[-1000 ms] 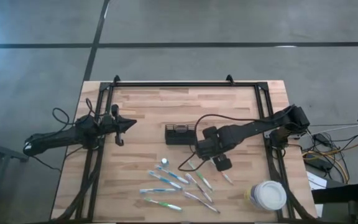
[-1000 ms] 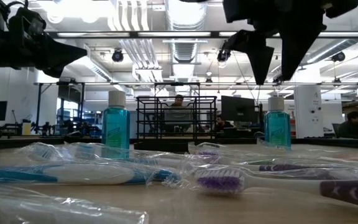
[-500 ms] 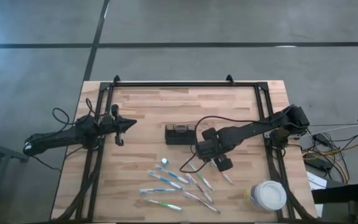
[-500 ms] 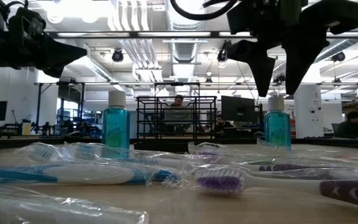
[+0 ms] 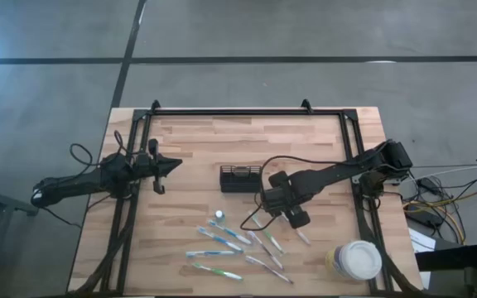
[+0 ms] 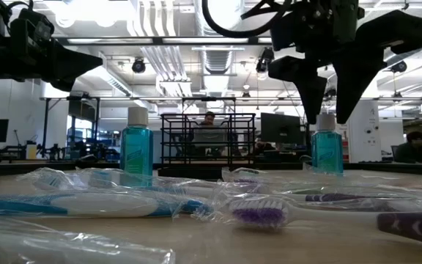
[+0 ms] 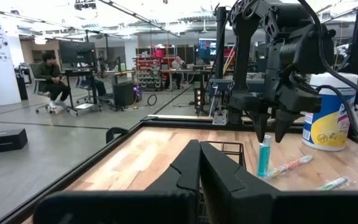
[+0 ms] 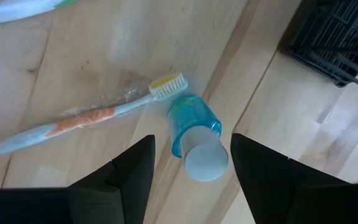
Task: Pick & Place toothbrushing station
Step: Put the right blue mouthwash into the black mesh organizer
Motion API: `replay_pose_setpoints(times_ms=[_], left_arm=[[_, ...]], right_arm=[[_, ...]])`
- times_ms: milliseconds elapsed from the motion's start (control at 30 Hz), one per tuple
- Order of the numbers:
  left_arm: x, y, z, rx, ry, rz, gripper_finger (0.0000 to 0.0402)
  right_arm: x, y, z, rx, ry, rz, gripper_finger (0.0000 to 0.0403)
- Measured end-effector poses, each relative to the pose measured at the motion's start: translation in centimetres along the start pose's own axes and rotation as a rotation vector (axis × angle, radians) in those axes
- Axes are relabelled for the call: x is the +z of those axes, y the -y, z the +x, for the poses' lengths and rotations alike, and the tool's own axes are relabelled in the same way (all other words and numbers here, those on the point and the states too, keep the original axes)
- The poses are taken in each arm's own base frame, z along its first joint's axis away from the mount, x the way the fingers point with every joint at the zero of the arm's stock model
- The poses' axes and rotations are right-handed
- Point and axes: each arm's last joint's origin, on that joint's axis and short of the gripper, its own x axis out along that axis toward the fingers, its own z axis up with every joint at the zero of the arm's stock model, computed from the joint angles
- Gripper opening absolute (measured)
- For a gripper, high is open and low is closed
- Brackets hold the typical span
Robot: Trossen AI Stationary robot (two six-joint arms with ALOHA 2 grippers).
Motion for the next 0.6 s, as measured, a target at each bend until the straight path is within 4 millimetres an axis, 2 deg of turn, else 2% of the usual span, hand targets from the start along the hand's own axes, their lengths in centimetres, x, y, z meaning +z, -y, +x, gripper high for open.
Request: replay_pose_setpoints(times_ms=[267, 533, 600], left_arm=[[0.00, 0.00, 0.00, 0.000, 0.000, 0.000, 0.0011], [0.00, 0.00, 0.00, 0.000, 0.000, 0.000, 0.0012], [0.00, 0.00, 0.00, 0.000, 0.000, 0.000, 0.0012]], right_arm=[[0.00, 0.19, 0.02, -0.003, 0.003, 0.002, 0.0153], [-0.07, 0.59, 0.04, -0.004, 0.003, 0.016, 0.0081], [-0.05, 0.61, 0.01, -0.005, 0.004, 0.016, 0.0081]])
